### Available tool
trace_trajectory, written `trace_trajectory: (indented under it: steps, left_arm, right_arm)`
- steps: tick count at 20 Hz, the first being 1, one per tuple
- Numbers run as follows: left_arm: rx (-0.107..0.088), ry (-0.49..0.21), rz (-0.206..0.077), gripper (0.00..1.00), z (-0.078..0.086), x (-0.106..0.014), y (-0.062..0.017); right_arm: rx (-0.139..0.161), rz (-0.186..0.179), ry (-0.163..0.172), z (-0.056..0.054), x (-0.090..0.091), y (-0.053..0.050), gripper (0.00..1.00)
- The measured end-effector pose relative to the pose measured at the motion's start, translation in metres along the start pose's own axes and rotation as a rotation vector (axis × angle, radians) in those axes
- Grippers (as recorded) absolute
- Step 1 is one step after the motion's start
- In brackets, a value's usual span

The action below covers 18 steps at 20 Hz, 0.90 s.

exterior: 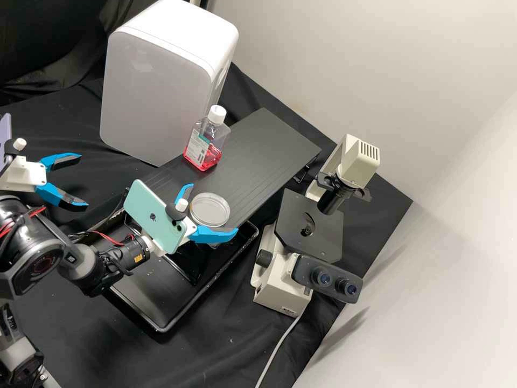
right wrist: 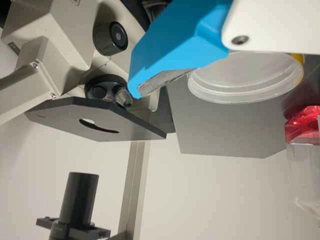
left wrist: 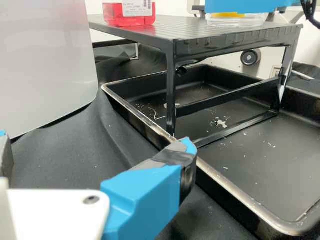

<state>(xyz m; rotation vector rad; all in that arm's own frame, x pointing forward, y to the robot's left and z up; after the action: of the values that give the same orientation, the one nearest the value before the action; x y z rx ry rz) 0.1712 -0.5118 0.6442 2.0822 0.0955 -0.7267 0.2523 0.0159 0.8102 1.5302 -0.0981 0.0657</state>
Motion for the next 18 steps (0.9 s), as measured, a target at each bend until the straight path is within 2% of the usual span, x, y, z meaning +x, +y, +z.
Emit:
trace_trajectory:
  steps: [10, 11, 18]
  left_arm:
    - [0.001, -0.005, -0.001, 1.00, 0.0011, -0.0003, -0.0004]
    - [0.001, -0.005, -0.001, 1.00, 0.0011, -0.0003, -0.0004]
    - [0.005, -0.001, -0.010, 1.00, 0.0005, 0.0003, -0.0026]
  right_arm:
    - [-0.002, -0.014, -0.013, 0.0031, 0.0010, -0.0036, 1.00]
    - [-0.002, -0.014, -0.013, 0.0031, 0.0010, -0.0036, 0.00]
    - [-0.002, -0.014, -0.013, 0.0031, 0.0010, -0.0036, 0.00]
